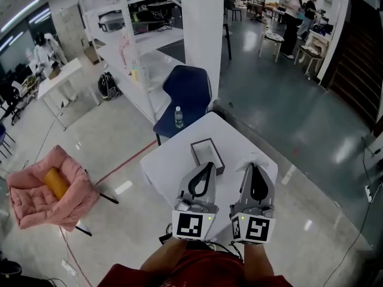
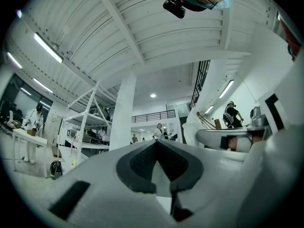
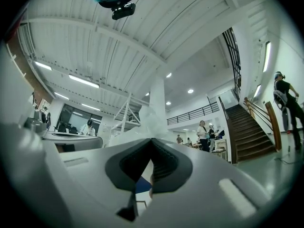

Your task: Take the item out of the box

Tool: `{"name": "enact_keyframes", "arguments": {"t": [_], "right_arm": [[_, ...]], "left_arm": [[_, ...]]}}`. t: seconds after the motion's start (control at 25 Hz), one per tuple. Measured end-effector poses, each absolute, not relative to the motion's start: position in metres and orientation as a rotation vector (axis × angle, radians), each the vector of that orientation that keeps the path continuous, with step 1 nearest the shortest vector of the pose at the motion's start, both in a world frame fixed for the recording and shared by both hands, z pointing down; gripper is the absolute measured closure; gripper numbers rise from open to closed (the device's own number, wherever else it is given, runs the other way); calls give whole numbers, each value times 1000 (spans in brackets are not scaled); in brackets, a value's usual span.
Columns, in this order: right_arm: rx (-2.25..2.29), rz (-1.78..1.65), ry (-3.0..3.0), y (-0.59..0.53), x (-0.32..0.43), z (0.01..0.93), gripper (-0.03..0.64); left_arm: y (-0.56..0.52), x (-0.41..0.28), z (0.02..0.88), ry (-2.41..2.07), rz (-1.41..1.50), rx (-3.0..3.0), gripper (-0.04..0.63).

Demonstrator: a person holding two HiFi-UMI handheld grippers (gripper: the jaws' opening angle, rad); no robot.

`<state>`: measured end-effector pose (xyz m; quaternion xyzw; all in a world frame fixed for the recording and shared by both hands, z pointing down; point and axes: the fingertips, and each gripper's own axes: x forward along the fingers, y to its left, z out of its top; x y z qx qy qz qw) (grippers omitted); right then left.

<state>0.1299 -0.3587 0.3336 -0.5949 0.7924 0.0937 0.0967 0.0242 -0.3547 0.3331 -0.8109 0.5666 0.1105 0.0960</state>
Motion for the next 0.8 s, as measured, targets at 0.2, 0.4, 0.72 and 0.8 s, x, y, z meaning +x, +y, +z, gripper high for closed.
{"name": "enact_keyframes", "arguments": {"t": [0.2, 0.4, 0.72, 0.8], "right_arm": [[-1753, 284, 2358, -357, 131, 334, 617], [-1749, 264, 2362, -357, 127, 333, 617], [-1754, 270, 2362, -360, 128, 333, 617], [-1754, 277, 2366, -359, 127, 333, 616]], "left_arm": [[-351, 27, 331, 1678, 329, -2391, 594], [-348, 28, 328, 1676, 326, -2397, 594], [-350, 24, 328, 1686, 325, -2387, 594], [-349, 24, 328, 1692, 328, -2386, 594]]}}
